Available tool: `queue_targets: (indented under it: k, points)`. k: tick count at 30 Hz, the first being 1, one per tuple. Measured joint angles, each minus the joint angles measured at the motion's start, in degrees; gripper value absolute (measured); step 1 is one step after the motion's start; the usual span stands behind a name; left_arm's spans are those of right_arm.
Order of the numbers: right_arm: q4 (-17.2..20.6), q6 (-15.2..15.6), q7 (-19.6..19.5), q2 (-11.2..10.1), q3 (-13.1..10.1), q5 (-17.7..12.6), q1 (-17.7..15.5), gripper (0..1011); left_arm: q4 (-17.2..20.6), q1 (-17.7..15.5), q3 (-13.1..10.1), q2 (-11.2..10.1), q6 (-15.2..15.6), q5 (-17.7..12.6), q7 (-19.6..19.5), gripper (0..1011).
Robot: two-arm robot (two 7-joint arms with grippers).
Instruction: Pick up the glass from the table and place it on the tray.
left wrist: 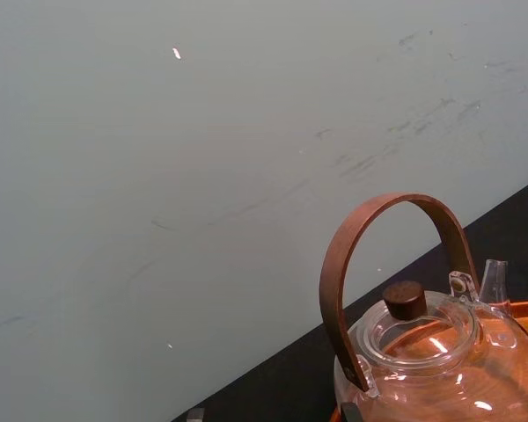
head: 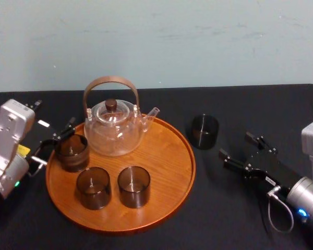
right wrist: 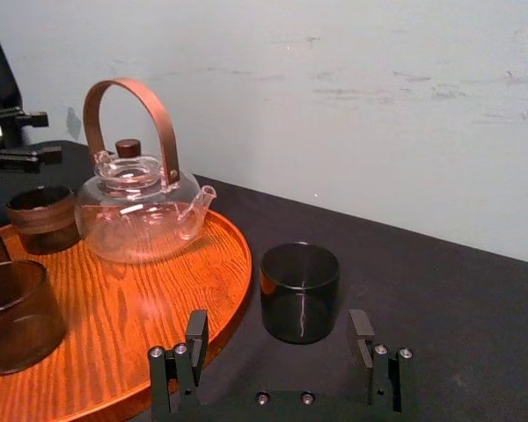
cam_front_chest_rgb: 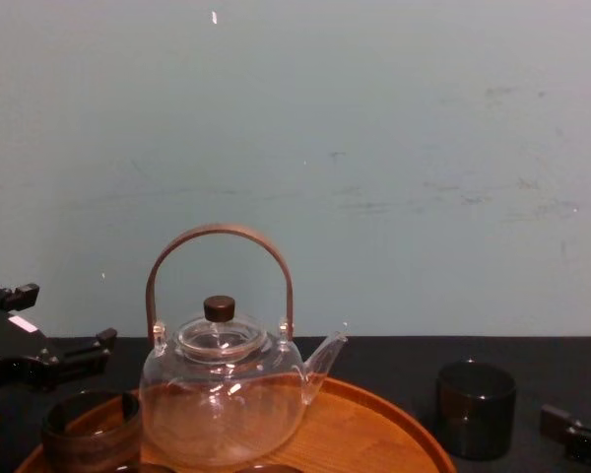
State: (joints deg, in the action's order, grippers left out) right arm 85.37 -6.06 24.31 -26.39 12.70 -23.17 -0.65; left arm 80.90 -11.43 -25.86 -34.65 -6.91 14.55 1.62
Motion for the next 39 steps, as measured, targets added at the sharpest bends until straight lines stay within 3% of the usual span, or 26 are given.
queue_targets:
  k: [19,39]
  points:
    - [-7.7,1.6,0.8,1.9,1.9,2.5,7.4,1002,0.0,0.0,0.0,0.0,0.0,0.0,0.0,1001]
    - [-16.6,-0.1,3.4,4.2,3.7,3.3,14.3,1002,0.0,0.0,0.0,0.0,0.0,0.0,0.0,1001]
